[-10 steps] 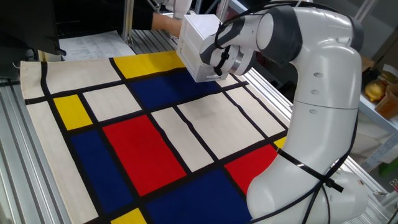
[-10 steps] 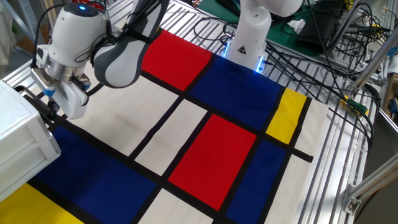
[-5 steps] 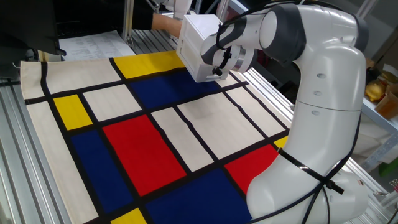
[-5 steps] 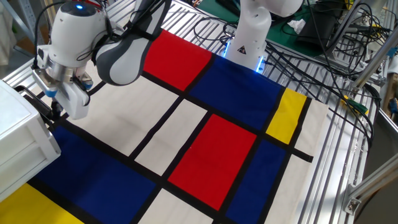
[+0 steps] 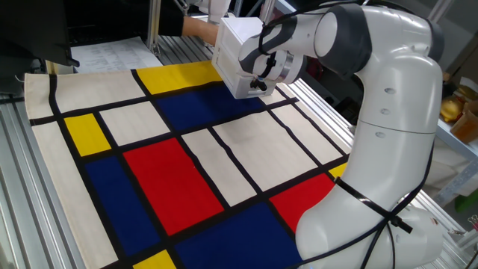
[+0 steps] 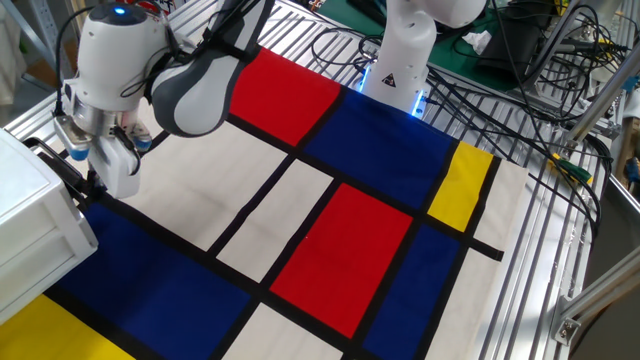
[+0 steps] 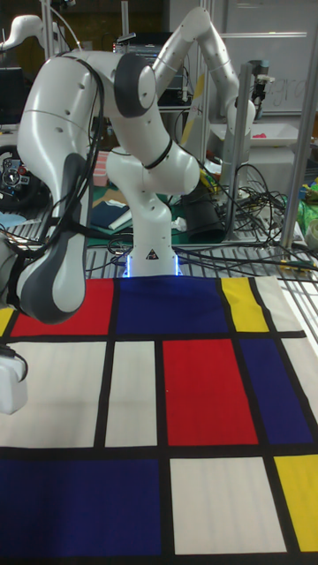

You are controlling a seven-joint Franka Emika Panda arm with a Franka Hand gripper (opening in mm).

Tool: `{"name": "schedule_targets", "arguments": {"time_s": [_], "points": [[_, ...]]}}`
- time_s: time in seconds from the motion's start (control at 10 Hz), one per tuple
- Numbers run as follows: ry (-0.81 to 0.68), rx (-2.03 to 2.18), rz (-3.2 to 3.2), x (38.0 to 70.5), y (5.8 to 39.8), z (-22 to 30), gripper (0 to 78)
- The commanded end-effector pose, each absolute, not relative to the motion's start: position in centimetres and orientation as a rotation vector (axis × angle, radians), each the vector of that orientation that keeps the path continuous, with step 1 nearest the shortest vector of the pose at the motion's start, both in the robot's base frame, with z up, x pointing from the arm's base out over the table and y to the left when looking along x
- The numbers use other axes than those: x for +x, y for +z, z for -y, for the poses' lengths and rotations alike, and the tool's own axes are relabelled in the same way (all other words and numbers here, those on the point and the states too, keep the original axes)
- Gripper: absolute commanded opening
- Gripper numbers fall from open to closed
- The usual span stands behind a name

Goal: Use the gripper to push and close the drawer

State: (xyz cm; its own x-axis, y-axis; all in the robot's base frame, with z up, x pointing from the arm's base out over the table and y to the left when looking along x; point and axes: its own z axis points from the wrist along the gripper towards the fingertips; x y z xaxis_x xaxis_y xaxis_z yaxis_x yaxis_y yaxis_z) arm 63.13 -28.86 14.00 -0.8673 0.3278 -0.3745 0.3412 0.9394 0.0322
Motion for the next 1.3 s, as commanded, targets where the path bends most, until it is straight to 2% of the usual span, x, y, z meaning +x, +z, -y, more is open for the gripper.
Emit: {"name": "schedule_targets", "arguments": {"time_s": [0.1,0.3,0.9,1.3], "points": [[-0.038,0.541,-2.643,63.8,13.0,28.6,0.0],[-0.064,0.544,-2.618,64.2,12.1,28.4,0.0],[-0.046,0.545,-2.617,65.7,12.4,28.4,0.0],[-0.067,0.462,-2.643,66.5,12.1,30.1,0.0]]}}
